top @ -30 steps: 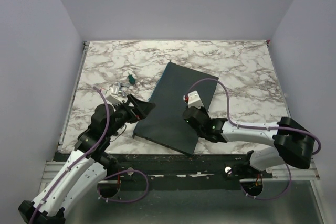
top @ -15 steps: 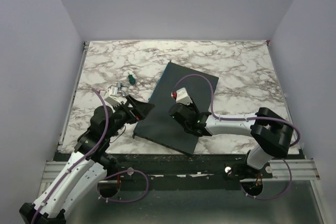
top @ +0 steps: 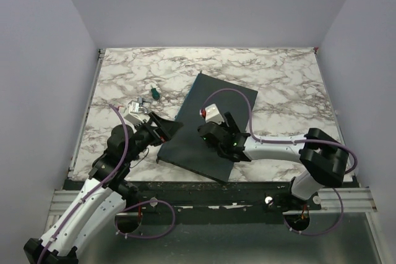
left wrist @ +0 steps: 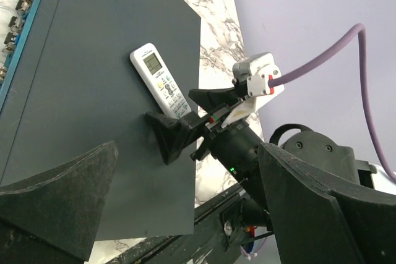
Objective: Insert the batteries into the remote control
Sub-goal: Place the remote control at the center of the board, then reset both arms
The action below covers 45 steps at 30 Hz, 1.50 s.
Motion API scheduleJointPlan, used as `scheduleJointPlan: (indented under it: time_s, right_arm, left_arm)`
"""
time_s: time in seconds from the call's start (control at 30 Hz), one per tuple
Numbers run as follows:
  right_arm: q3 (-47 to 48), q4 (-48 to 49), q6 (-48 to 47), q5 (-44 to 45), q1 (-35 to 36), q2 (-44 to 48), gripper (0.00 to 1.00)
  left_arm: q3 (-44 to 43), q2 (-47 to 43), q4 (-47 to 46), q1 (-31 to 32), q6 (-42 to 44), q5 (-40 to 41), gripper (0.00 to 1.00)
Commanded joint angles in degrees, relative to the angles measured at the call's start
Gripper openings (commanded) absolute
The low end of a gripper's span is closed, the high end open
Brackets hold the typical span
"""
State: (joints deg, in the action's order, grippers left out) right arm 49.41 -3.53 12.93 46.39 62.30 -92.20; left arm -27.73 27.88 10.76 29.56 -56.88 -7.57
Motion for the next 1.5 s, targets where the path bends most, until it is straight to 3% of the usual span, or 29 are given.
scheduleJointPlan:
  time_s: [0.0, 0.2, 0.33, 0.47, 0.67, 0.87, 1.33, 1.47]
  right_arm:
    - [-2.0, 0.5, 0.4, -6.2, 1.0, 3.7, 0.93]
    - [-5.9, 7.4, 3.5, -9.6, 1.1, 15.1, 0.97]
    - [-11.6, 14.6, 5.4, -18.0, -0.8, 21.2, 0.97]
    - [-18.7, 19.7, 12.4, -31.8, -11.3, 26.7, 0.97]
    - [-29.2, 25.3, 15.6, -42.4, -24.4, 42.0, 0.97]
    - [-39.4, 29.6, 27.3, -60.8, -47.4, 50.4, 0.97]
    - [-44.0, 19.5, 24.8, -41.9, -48.8, 71.1, 1.0]
    - [-43.4, 17.5, 22.1, -42.4, -48.9, 74.3, 1.0]
  left_arm:
    - [0.3, -0.1, -0.3, -0.7, -0.1, -0.8, 0.99]
    - [-3.3, 1.7, 5.6, -0.9, 2.6, 4.2, 0.99]
    - [-5.4, 2.2, 7.8, -0.8, 5.8, 7.1, 0.99]
    - [-5.9, 1.8, 8.4, -0.8, 6.4, 10.5, 0.99]
    - [-5.8, 1.4, 10.2, -0.7, 6.7, 12.3, 0.99]
    - [-5.4, 0.1, 11.1, -0.7, 7.9, 13.4, 0.99]
    - [-3.8, -3.6, 14.3, -0.7, 10.8, 17.6, 0.98]
    - [-5.4, -3.1, 16.1, -0.7, 11.1, 21.2, 0.99]
